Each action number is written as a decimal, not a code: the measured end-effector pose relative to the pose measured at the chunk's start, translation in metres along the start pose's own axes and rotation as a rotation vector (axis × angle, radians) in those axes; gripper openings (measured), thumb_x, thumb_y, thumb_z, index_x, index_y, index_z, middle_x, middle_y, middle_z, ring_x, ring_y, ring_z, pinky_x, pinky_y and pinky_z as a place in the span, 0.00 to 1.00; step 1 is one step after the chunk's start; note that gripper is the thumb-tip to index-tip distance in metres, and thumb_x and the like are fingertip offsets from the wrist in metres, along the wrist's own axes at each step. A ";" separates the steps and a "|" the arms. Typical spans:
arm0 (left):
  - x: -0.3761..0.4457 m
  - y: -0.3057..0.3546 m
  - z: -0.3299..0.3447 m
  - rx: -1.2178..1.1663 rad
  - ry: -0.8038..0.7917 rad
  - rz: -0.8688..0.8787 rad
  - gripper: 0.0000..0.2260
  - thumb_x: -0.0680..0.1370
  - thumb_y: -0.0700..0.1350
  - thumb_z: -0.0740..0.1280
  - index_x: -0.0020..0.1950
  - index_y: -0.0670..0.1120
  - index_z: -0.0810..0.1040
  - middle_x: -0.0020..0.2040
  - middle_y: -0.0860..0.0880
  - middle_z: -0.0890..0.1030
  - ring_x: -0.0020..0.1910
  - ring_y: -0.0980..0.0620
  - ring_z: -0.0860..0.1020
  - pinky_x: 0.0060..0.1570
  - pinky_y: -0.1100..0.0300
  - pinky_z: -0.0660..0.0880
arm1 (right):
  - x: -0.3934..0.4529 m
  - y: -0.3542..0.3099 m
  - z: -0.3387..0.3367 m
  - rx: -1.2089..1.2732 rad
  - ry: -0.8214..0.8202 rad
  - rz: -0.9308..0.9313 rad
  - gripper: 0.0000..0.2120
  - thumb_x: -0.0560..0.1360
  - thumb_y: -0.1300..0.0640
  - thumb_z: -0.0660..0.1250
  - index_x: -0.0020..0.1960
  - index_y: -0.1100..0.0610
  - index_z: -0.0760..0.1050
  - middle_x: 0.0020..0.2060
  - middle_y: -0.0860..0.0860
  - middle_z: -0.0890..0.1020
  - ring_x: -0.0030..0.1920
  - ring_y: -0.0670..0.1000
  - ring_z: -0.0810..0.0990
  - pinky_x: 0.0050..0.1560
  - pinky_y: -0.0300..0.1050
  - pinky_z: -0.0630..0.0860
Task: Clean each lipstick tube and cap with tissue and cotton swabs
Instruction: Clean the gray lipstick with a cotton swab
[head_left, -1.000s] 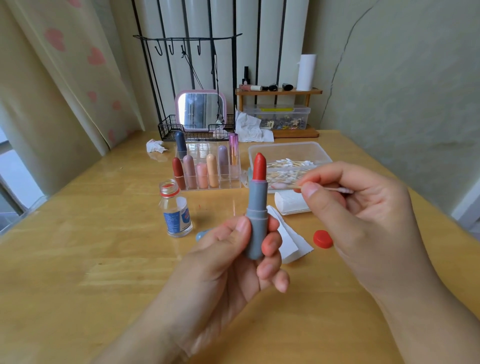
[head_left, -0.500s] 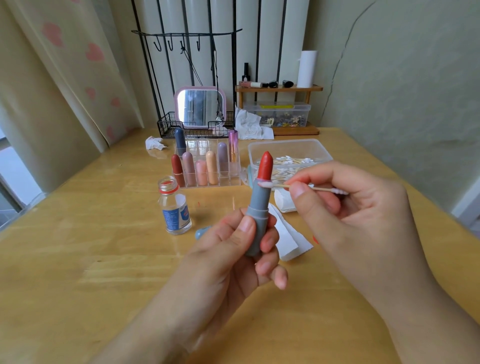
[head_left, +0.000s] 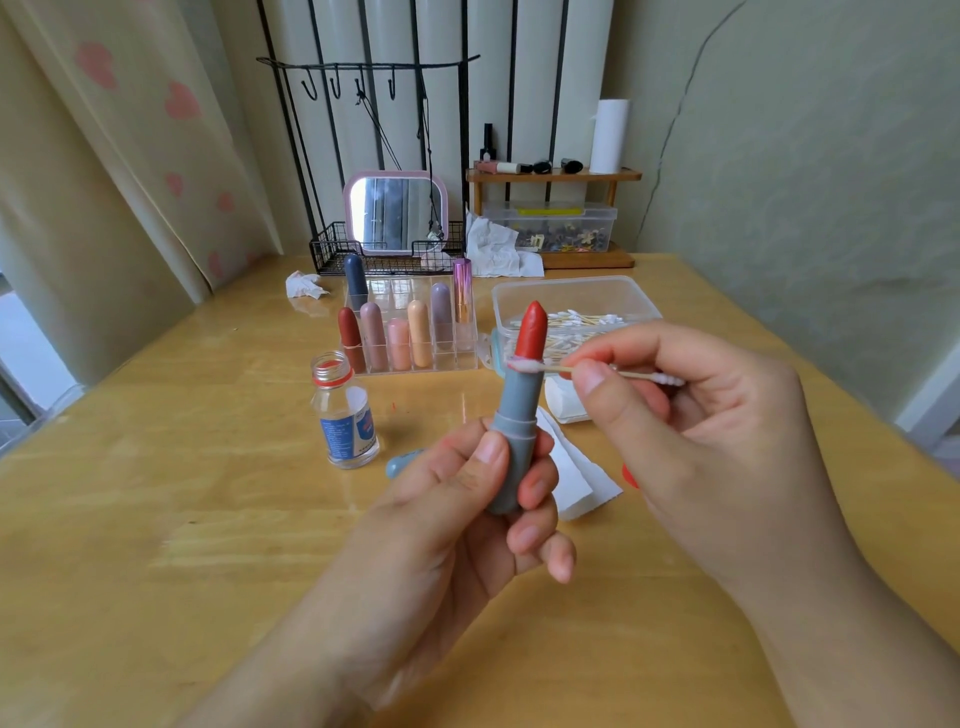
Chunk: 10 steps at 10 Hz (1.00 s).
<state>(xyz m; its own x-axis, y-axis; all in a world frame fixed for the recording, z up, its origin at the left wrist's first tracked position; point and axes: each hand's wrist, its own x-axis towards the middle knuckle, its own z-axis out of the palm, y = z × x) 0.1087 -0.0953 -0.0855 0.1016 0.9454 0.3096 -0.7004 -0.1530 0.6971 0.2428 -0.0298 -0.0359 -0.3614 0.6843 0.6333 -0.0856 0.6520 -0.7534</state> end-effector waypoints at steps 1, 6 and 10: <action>-0.001 0.000 0.000 0.006 0.005 0.005 0.08 0.78 0.43 0.65 0.52 0.39 0.76 0.40 0.45 0.72 0.33 0.52 0.71 0.38 0.55 0.75 | 0.001 0.000 -0.001 -0.029 0.023 0.009 0.03 0.70 0.55 0.67 0.39 0.53 0.78 0.19 0.42 0.62 0.22 0.43 0.63 0.23 0.36 0.65; 0.001 0.000 -0.002 0.011 -0.006 0.008 0.09 0.77 0.44 0.66 0.53 0.40 0.77 0.39 0.46 0.73 0.32 0.53 0.71 0.38 0.55 0.75 | 0.000 0.000 -0.001 -0.026 0.030 0.025 0.03 0.71 0.55 0.67 0.40 0.53 0.78 0.18 0.42 0.63 0.22 0.43 0.62 0.22 0.37 0.65; 0.001 0.000 -0.003 0.006 -0.009 0.008 0.09 0.78 0.44 0.66 0.53 0.39 0.77 0.39 0.46 0.73 0.33 0.53 0.71 0.38 0.55 0.75 | 0.003 0.002 -0.001 0.043 0.017 0.095 0.04 0.70 0.55 0.66 0.38 0.52 0.78 0.21 0.47 0.62 0.23 0.42 0.64 0.23 0.33 0.65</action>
<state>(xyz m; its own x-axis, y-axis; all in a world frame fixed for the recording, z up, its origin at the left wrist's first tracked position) 0.1069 -0.0937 -0.0868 0.1026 0.9414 0.3214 -0.6971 -0.1624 0.6983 0.2429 -0.0260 -0.0354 -0.3538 0.7481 0.5613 -0.0914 0.5696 -0.8168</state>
